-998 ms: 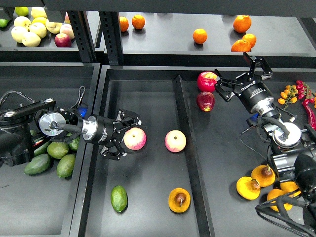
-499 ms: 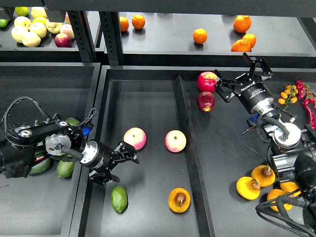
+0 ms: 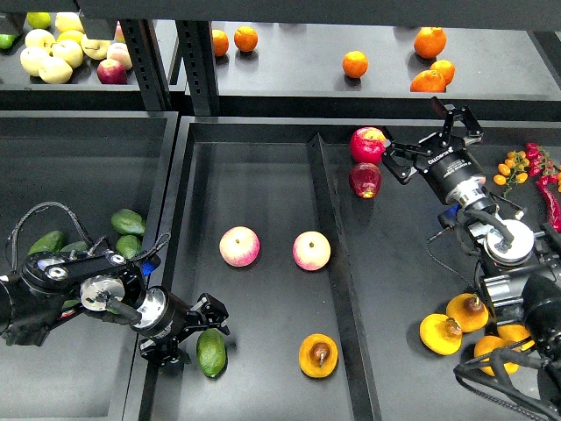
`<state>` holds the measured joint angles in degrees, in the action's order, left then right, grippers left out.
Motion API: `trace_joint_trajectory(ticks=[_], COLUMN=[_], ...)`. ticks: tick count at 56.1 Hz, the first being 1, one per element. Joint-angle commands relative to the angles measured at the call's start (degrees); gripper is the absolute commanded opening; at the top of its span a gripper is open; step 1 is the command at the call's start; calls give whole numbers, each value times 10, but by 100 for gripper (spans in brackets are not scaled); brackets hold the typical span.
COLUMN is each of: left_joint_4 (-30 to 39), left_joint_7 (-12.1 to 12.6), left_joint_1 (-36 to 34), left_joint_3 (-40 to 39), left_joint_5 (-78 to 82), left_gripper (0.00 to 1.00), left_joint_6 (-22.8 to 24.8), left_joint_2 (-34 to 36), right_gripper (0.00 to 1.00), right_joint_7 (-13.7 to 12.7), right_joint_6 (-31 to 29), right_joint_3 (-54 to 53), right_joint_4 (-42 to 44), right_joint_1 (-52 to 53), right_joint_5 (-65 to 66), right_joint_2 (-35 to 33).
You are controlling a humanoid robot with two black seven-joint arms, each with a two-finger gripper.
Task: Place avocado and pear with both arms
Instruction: 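Close the left gripper around the green avocado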
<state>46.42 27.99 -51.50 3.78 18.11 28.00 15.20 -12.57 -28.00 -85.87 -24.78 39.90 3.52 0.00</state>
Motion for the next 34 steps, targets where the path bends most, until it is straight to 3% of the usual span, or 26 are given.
trace_joint_trajectory(ticks=[1, 34], left_joint_4=[-7, -22], left_joint_7=[0, 0], left_joint_1=[1, 25], left_joint_3=[0, 0], left_joint_5=[0, 14], left_gripper=[92, 92], left_joint_6=[0, 0], left_joint_2=[-11, -24], right_gripper=[100, 100], right_joint_7=[0, 0], right_joint_6=[0, 0], right_joint_3=[0, -1], right_joint_4=[0, -2], right_joint_1=[0, -1], right_joint_5=[0, 0], right_joint_2=[0, 0])
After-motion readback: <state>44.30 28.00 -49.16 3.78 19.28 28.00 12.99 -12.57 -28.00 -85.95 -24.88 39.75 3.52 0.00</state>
